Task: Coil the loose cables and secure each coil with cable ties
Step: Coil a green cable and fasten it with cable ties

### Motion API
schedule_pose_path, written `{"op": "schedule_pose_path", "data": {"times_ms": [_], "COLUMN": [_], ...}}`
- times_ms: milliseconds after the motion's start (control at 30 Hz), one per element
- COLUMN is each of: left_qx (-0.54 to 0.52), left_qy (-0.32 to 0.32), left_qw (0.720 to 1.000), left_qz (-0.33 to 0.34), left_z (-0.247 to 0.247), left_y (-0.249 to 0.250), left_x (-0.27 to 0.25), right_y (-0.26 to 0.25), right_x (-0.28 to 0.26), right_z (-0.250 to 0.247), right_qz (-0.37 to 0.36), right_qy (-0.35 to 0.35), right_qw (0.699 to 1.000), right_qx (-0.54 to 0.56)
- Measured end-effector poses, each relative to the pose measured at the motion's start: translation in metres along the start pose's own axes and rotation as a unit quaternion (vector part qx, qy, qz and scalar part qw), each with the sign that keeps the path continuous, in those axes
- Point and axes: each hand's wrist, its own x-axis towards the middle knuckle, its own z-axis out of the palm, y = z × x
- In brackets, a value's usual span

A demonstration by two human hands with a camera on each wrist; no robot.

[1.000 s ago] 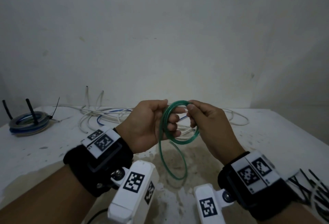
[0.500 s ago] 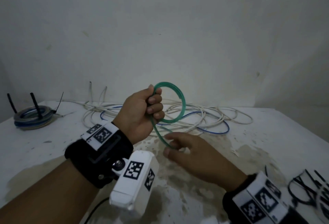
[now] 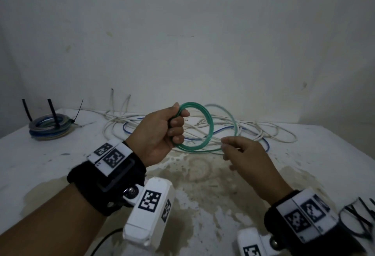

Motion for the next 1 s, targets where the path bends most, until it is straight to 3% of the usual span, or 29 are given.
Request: {"op": "schedule_pose_path", "data": {"times_ms": [67, 133, 333, 567, 1000], "left_qx": [0.023, 0.056, 0.118, 0.041, 0.101], "left_qy": [-0.007, -0.016, -0.025, 0.028, -0.014], "left_qw": [1.000, 0.998, 0.993, 0.997, 0.995], "left_qz": [-0.011, -0.018, 0.001, 0.059, 0.013], "left_z": [0.002, 0.004, 0.007, 0.002, 0.006], "left_y": [-0.003, -0.007, -0.015, -0.007, -0.019], "left_x": [-0.002, -0.004, -0.008, -0.002, -0.005], "right_y": [-0.009, -0.016, -0.021, -0.012, -0.025], "right_x": [-0.001, 0.002, 0.006, -0.001, 0.007], "right_z": [0.003, 0.003, 0.001, 0.002, 0.000], "right_qz": [0.033, 0.030, 0.016, 0.068, 0.022], "right_qy": [0.039, 0.066, 0.038, 0.018, 0.017], "right_qw": [0.984, 0.964, 0.976, 0.967, 0.963], "right_qx": [0.173, 0.254, 0.216, 0.243, 0.269]}}
